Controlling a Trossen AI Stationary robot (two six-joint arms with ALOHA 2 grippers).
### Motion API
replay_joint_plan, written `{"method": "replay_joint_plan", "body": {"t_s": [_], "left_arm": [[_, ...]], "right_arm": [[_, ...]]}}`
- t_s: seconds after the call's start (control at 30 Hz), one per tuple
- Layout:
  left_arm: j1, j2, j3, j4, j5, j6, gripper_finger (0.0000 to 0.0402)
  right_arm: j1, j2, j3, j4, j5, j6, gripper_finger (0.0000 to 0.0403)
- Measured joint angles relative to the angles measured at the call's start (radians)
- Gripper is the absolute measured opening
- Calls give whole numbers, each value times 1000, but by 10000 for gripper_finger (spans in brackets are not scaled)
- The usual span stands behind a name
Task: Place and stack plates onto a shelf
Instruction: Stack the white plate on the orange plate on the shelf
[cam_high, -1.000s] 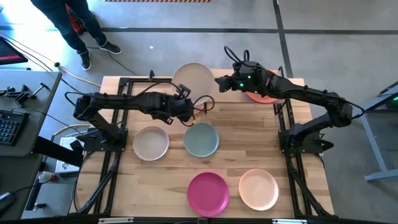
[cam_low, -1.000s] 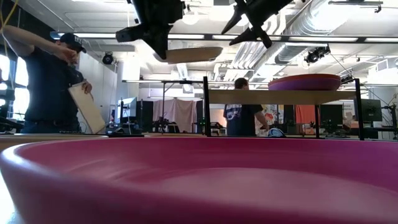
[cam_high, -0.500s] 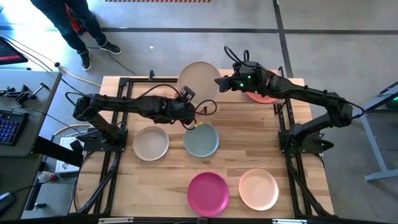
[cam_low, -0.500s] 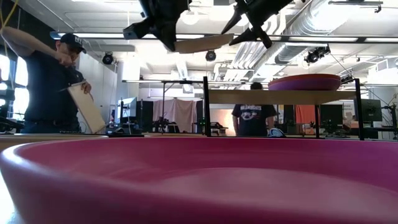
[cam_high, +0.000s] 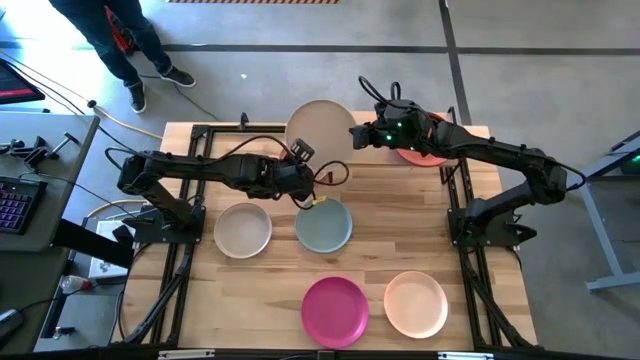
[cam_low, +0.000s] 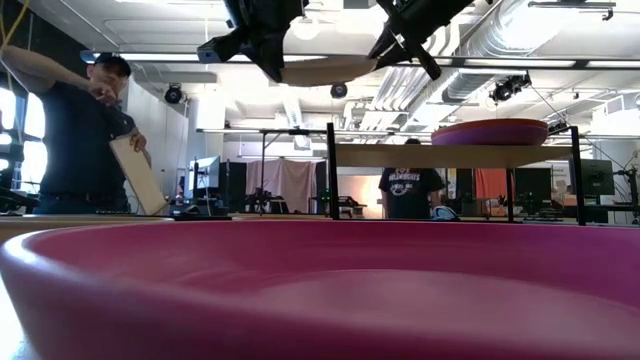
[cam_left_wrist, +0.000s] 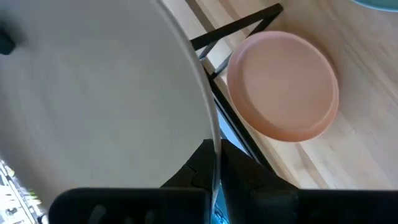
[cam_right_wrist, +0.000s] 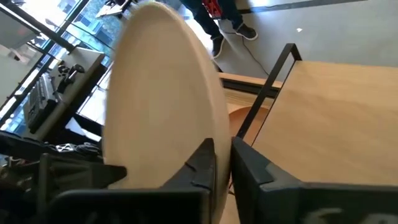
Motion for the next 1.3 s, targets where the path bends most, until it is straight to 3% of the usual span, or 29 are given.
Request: {"method": "replay_joint_plan", "body": {"t_s": [0.33,0.77,0.97,1.3], "left_arm": [[0,0,1,4,2,-26,30],[0,0,1,23,58,-303,102],[-23,-4,1,22,7,-427,127],[-45,-25,1,99,-78,-581,125]], "right_arm": [[4,0,0,-21,12,20,5],[5,0,0,-41,8,23,1],[-9,-15,0,-43,4,15,0],[-40,-83,0,-82,3,-13,0]]}}
